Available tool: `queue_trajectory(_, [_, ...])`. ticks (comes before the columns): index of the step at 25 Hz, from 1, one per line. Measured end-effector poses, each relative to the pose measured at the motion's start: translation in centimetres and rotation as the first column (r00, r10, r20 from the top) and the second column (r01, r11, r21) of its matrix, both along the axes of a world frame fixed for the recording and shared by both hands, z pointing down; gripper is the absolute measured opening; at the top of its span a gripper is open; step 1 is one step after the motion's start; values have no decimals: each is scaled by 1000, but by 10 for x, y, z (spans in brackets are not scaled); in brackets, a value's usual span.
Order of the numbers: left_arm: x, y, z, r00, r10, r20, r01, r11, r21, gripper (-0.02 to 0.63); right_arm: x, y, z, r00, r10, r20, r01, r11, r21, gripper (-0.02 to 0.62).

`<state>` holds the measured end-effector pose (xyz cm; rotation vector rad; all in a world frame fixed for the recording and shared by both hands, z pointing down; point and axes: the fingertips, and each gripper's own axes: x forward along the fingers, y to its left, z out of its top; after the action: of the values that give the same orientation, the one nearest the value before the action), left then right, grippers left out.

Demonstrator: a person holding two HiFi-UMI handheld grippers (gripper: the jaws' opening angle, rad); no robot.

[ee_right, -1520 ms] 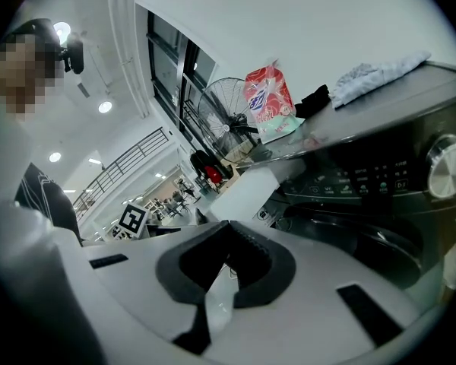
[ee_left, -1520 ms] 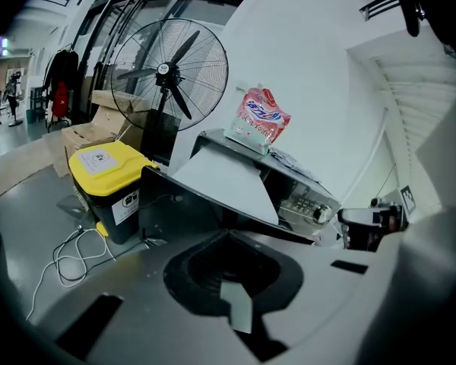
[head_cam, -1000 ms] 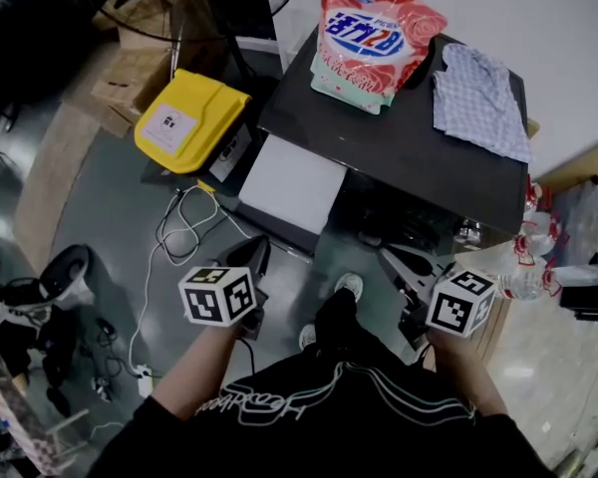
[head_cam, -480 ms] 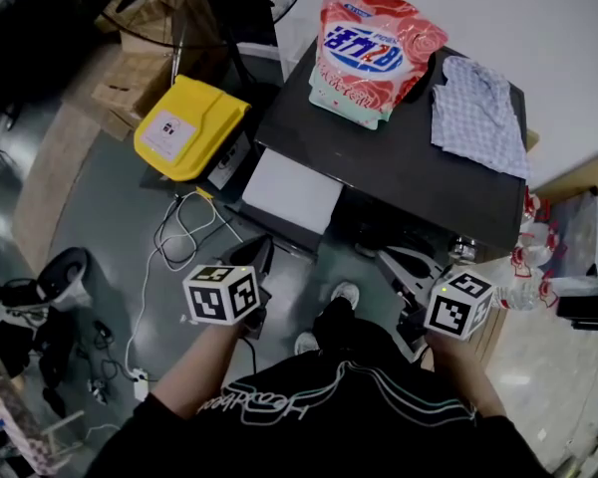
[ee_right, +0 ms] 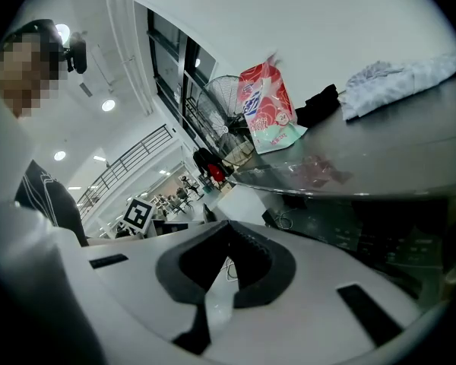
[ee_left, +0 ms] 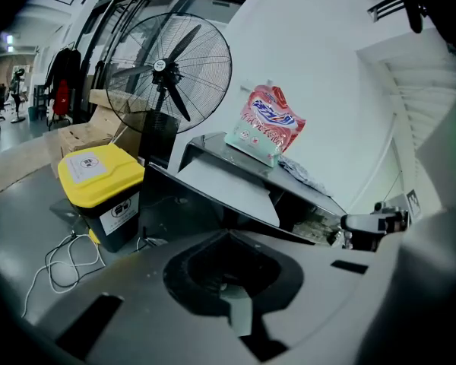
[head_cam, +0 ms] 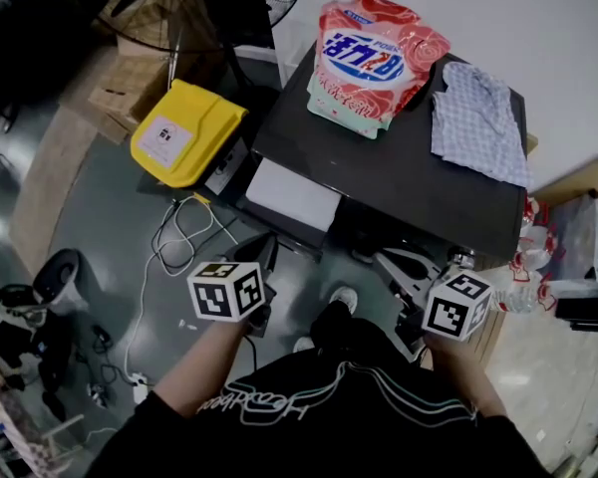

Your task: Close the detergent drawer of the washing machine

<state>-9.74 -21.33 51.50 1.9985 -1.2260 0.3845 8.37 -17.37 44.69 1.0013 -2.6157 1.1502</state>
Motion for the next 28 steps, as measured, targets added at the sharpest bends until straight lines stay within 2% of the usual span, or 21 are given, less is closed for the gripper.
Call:
queue_trajectory(12, [15, -37, -2, 1000, 4, 7, -4, 1000, 4, 23, 11, -18, -8, 1000, 11, -18, -11, 1000, 6, 26])
queue_trajectory(28, [24, -58, -2, 1000, 7, -20, -7, 1000, 22, 23, 24, -25, -10, 999, 37, -35, -36, 999, 8, 28])
